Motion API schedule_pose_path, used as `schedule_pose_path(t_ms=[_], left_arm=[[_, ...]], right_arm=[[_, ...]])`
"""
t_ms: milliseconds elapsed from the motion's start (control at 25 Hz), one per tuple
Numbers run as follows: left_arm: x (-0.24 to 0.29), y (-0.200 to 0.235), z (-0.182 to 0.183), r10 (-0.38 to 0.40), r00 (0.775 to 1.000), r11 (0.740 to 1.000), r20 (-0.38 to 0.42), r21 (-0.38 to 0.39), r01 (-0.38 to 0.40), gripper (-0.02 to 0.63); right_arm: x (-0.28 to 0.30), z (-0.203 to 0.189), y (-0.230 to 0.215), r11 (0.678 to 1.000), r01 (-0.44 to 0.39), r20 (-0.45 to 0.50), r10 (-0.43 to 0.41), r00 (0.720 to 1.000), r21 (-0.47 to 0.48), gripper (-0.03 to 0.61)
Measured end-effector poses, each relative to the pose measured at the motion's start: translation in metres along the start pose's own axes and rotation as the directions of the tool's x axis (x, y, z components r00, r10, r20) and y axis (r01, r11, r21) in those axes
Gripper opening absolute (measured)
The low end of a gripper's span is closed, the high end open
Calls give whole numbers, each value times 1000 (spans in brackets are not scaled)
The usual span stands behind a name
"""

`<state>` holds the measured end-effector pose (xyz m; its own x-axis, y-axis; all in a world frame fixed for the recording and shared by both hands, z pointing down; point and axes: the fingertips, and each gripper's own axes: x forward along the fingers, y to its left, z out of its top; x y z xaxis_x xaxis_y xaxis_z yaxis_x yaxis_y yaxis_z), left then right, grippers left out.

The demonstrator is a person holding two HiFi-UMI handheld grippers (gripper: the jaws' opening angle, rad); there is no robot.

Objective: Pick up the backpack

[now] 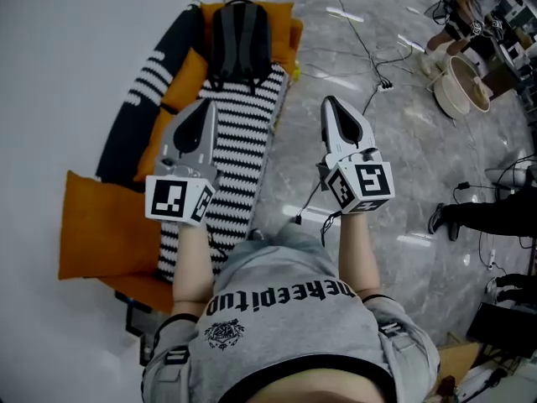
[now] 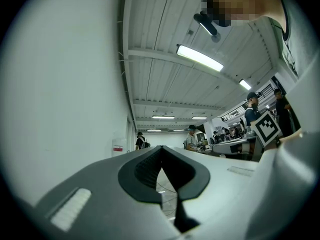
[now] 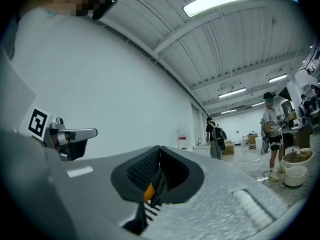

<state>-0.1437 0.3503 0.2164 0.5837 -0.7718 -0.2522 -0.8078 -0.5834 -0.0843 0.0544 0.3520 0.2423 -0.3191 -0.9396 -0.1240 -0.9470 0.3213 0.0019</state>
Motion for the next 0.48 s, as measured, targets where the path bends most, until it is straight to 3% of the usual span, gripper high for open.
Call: schedule_pose_path(t_ms=[480], left_arm=[[26,31,-11,10,1000,1000,-5,-27,-10,11]], right_arm=[[40,-2,-7,1000,-5,-15,5,1000,-11,5]])
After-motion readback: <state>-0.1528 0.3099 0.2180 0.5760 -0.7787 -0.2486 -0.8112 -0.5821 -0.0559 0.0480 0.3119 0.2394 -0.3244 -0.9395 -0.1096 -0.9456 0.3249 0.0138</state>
